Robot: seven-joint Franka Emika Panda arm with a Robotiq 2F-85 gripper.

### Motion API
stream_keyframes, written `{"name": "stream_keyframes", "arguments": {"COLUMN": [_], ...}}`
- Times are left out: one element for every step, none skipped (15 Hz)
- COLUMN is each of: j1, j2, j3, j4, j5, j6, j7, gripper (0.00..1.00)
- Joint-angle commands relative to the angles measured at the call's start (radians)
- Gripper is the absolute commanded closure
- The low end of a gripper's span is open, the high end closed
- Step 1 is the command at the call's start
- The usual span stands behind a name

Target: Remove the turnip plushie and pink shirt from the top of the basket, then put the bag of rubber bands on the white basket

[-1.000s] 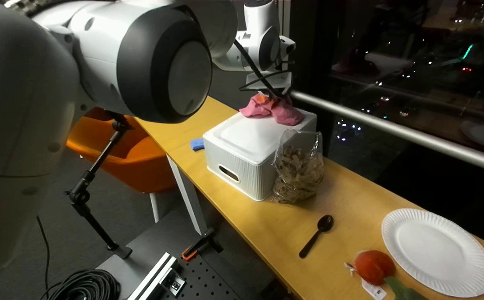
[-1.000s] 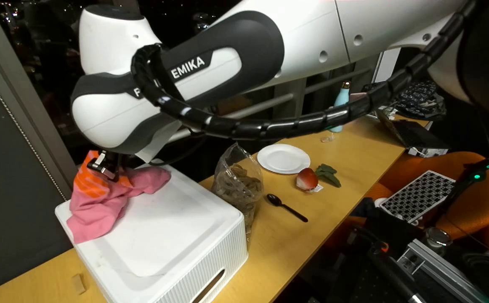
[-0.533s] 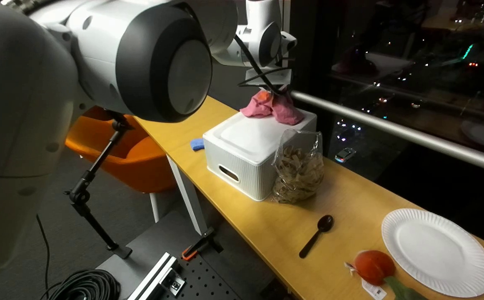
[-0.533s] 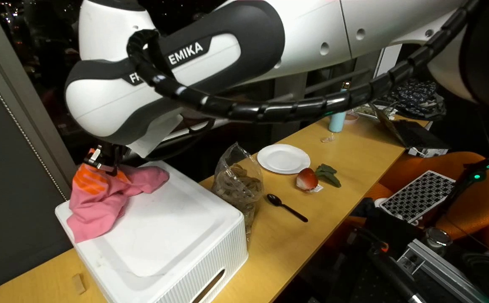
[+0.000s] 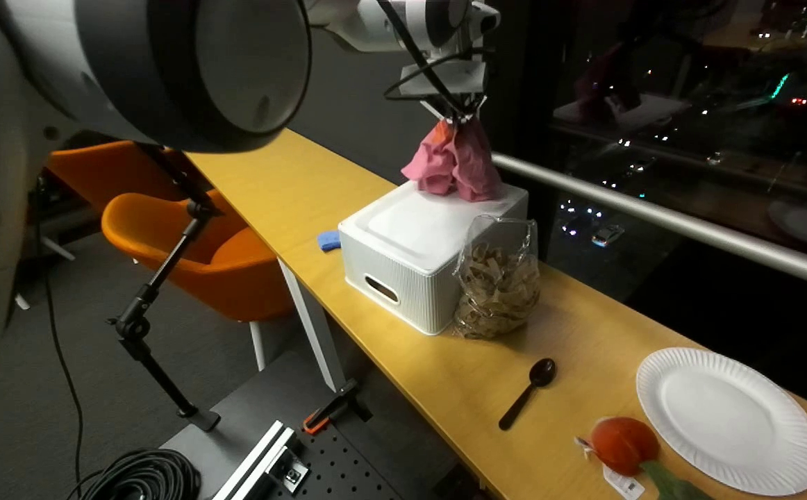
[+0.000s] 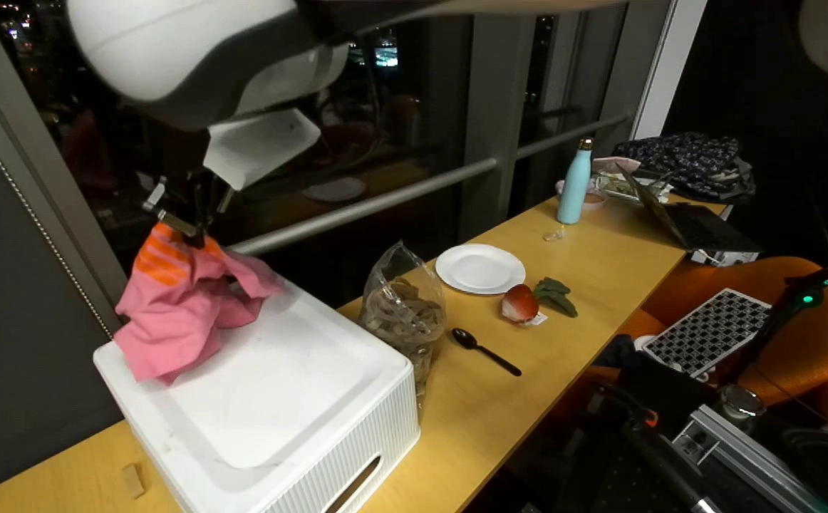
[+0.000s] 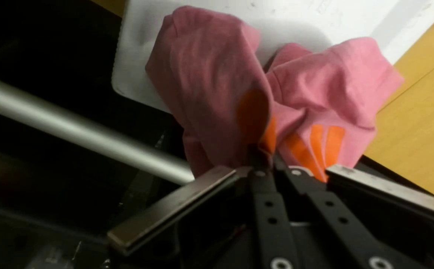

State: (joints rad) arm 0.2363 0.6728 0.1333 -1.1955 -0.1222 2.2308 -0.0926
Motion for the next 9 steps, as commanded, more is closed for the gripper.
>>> {"name": "stream_keyframes", "arguments": {"j1": [0.025,0.031,0.041,0.048,0.053,0.056,0.058,0.057,0.051], "j2": [-0.194,-0.237,-0.279,-0.330,-0.376,-0.421,-0.465,-0.513,-0.554], "j3": [-0.054,-0.070,-0.087,-0.101,-0.112,-0.122,-0.129,-0.134,-0.136], "j4": [-0.131,-0.158,-0.183,-0.218,-0.250,-0.284,-0.319,-0.357,-0.392], "j5": [-0.068,-0.099,-0.140,-0.184,-0.225,-0.263,-0.298,-0.331,-0.358], "j6": [-0.041,-0.044,-0.047,-0.065,-0.086,-0.104,-0.129,-0.158,-0.181], "j7": [0.109,0.139,0.180,0.219,0.255,0.290,0.325,0.357,0.382], "gripper": [0.99,0.99,0.99,0.99,0.99,0.99,0.99,0.99,0.99]}}
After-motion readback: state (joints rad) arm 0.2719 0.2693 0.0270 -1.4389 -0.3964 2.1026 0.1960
